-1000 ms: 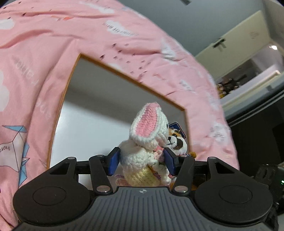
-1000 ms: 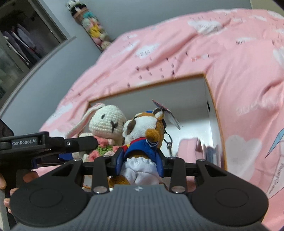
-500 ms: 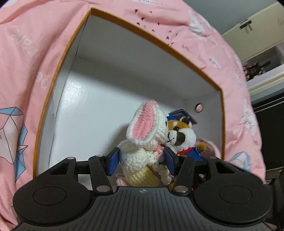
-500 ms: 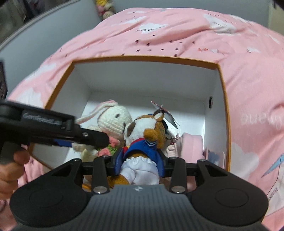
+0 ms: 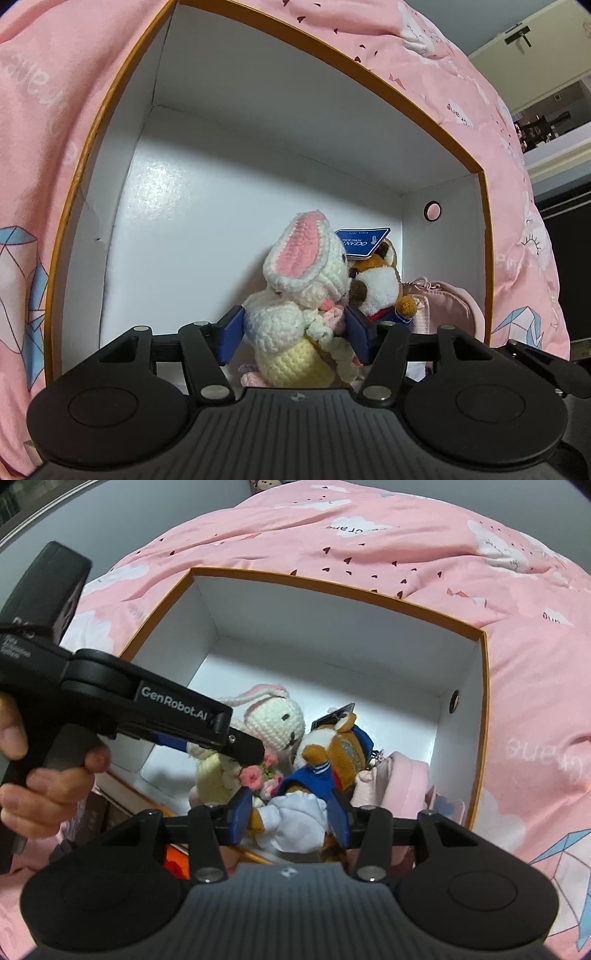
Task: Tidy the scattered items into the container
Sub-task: 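Lower the bunny with the left gripper while the right gripper lowers the duck into the box, then open the left gripper on the bunny while the right gripper releases the duck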
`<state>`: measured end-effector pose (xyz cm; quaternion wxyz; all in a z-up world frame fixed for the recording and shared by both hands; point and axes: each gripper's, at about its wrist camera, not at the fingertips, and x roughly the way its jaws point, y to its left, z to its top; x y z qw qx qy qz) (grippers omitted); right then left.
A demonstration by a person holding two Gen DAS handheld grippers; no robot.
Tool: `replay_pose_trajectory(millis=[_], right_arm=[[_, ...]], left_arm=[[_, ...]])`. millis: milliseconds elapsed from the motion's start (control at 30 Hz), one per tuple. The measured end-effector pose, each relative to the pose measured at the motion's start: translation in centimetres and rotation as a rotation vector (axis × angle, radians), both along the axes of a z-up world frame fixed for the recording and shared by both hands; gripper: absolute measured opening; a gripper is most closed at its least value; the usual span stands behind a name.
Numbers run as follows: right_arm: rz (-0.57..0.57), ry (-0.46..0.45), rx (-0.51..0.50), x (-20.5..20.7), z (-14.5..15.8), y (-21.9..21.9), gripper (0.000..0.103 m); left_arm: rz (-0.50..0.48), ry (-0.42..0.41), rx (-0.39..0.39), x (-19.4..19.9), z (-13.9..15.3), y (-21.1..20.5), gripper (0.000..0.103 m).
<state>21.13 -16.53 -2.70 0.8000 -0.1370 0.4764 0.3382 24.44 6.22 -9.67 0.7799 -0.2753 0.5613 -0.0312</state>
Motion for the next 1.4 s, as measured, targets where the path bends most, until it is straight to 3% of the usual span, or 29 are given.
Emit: replay_pose_trajectory(millis=[133,367,433,567,700,733,767,867,1267,1367,1400], right_arm=[[0.003,0.013,-0.031,0.3,-0.5,0.2,0.027],[-0.002,0.099,-0.053,1.1,-1.8,0.1,0.024],[-0.004,0.098,-0.050,1.0,-1.7,-0.1,0.025],[-0.013,0.078,-0.037,0.5,-1.3,-0.3,0.026],[-0.026,0.075,-0.016,0.3,-1.1,-0.9,0.026],[-0.032,0.076,-0.013,0.4,-1.2,-0.9,0.026],[-0.041,0.078,-0.013,0.4,-1.3,-1.0,0.026],[-0.063,0.106,-0.007,0.9,-1.9,-1.0,0.026],[-0.090,0.077,0.039,0.1,-1.2,-1.8,0.030],[-0.107,0.064,0.058,-0.2,-0.8,-2.2,0.037],[-0.112,0.054,0.067,-0.4,-0.6,-2.3,0.044]], left_arm=[[-0.015,-0.007,0.007,-0.1,0.1,0.0,0.069],[-0.069,-0.063,0.029,-1.0,2.2,0.5,0.069],[-0.085,-0.059,0.028,-1.1,2.4,0.6,0.061],[-0.103,-0.040,0.054,-1.2,2.0,0.3,0.056],[-0.117,-0.031,0.030,-1.2,1.4,-0.2,0.049],[-0.124,-0.014,0.009,-1.1,1.1,-0.3,0.039],[-0.132,0.009,-0.018,-1.0,0.6,-0.4,0.038],[-0.128,0.024,-0.035,-1.2,-0.5,-1.0,0.039],[-0.124,-0.027,-0.012,-1.8,0.2,-0.9,0.044],[-0.130,-0.072,0.034,-2.5,1.3,-1.2,0.046],[-0.132,-0.093,0.051,-2.9,1.7,-1.4,0.047]])
